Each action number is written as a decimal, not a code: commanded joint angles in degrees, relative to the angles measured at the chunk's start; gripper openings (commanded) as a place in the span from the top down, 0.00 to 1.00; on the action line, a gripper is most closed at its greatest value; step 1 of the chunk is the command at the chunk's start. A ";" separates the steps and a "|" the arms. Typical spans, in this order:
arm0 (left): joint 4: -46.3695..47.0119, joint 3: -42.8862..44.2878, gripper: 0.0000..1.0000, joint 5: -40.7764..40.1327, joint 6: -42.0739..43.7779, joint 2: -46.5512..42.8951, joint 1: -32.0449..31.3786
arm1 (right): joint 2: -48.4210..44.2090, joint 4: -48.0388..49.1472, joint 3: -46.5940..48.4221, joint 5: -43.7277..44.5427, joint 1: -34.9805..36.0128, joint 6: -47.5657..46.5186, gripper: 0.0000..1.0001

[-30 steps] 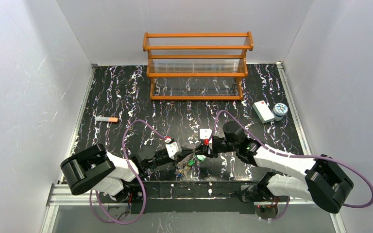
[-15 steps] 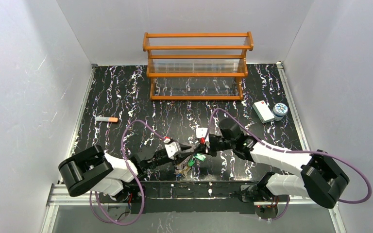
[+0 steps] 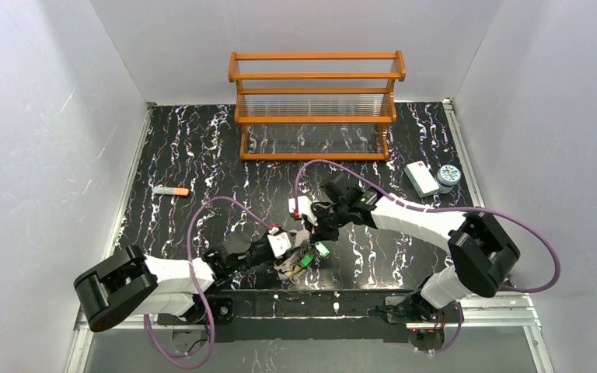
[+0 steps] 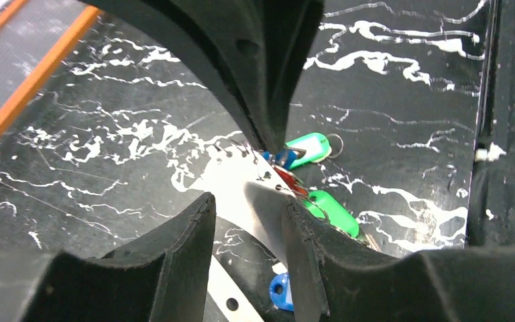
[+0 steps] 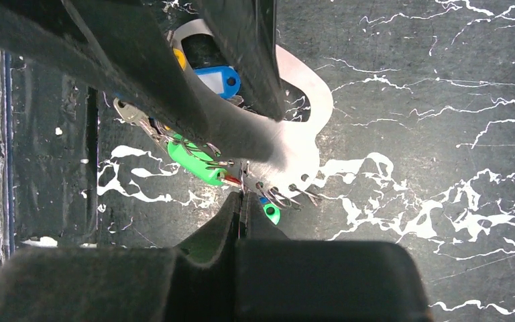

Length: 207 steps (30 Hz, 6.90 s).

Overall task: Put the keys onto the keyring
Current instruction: Adjust the key on the keyring.

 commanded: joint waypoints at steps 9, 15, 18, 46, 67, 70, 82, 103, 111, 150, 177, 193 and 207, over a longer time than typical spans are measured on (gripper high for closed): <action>-4.92 7.54 0.65 7.39 2.79 9.05 -0.08 | 6.41 -11.60 5.38 3.02 3.92 -2.62 0.99; -4.95 8.37 0.74 8.53 3.71 10.38 -0.08 | 6.63 -11.07 5.36 2.96 4.20 -2.39 0.99; -4.96 8.03 0.76 8.79 3.74 10.67 -0.08 | 6.43 -10.78 5.18 2.94 4.25 -2.37 0.99; -4.82 8.34 1.00 8.38 1.96 12.30 -0.17 | 3.03 -4.87 2.49 4.74 3.81 1.56 0.86; 29.66 -2.52 1.00 2.11 -13.85 9.02 -0.09 | -15.62 21.70 -12.06 -13.88 -4.41 9.65 0.61; 31.43 -2.47 1.00 2.61 -14.48 9.11 -0.08 | -17.02 24.13 -13.59 -15.01 -4.41 9.52 0.61; 31.97 -2.55 1.00 3.37 -15.18 7.68 -0.08 | -14.79 25.67 -14.34 -12.63 -4.41 9.51 0.70; 29.47 -4.96 0.77 -1.34 -12.11 4.78 -0.08 | -12.09 22.54 -13.21 -9.61 -4.37 10.16 0.99; 6.25 -3.55 0.50 -6.62 -3.34 -7.11 -0.02 | -4.29 1.14 -4.98 -2.25 -3.73 3.64 0.99; 6.24 8.08 0.97 11.74 0.14 21.57 -0.79 | 4.96 -6.54 3.70 0.72 3.41 2.45 0.99; 6.74 4.47 0.81 9.26 -2.64 13.68 -0.79 | 1.89 -3.51 2.25 0.34 3.29 3.28 0.99; 7.10 5.70 1.00 8.56 -4.03 15.41 -0.79 | 2.05 -1.15 1.06 0.95 3.25 4.06 0.89; 24.13 -3.32 1.00 2.26 -13.03 11.47 -0.79 | -9.64 16.28 -12.23 -9.96 -4.81 9.57 0.59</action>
